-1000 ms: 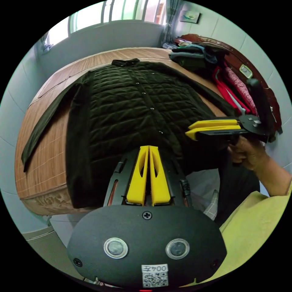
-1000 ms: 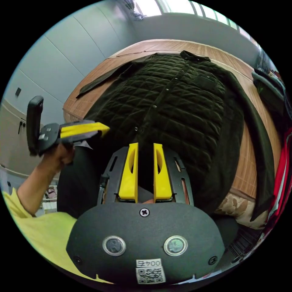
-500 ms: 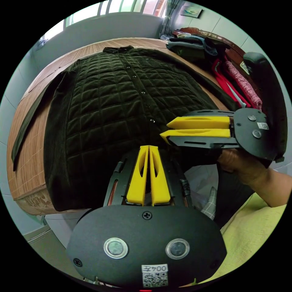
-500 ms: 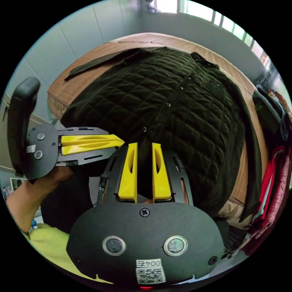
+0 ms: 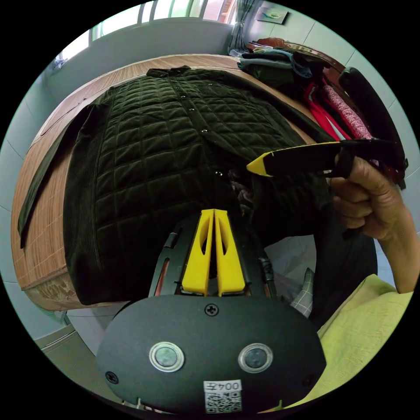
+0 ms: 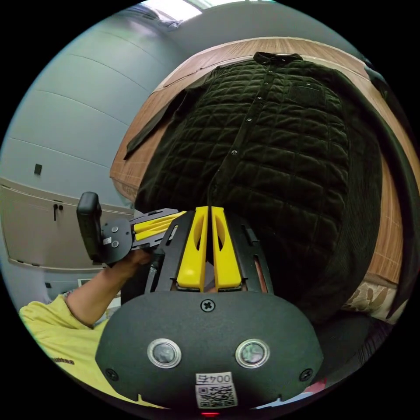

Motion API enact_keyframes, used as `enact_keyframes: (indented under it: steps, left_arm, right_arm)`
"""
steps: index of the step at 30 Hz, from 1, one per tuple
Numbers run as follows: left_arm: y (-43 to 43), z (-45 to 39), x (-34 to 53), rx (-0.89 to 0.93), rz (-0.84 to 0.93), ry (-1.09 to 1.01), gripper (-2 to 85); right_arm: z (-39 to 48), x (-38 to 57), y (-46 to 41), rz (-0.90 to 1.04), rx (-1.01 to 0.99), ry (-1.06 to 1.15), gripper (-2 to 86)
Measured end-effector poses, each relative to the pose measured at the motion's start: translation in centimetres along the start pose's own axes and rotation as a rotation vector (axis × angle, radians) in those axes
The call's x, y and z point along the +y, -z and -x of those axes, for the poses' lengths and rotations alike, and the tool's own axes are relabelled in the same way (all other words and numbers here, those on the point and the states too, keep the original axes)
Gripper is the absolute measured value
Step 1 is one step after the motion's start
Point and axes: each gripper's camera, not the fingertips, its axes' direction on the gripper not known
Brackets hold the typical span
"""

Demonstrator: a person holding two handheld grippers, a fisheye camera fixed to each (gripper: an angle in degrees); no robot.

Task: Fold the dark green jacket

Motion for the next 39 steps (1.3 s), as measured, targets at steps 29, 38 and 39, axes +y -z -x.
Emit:
enact_keyframes:
  steps: [29, 38, 39]
  left_arm:
    - [7.0, 6.5, -2.6, -0.049, -0.142, 0.080, 0.4]
    - [9.6, 26.4, -11.3, -0.157, -0.193, 0.511, 1.1]
    - [9.0, 28.6, -11.7, -0.165, -0.188, 0.571, 1.3]
  right_arm:
    - [-7.4, -2.3, 6.4, 0.036, 0.331, 0.053, 14.2]
    - [-9.9, -4.0, 5.6, 0.196, 0.474, 0.076, 13.7]
    - [-9.9, -4.2, 5.7, 0.197, 0.478, 0.079, 13.7]
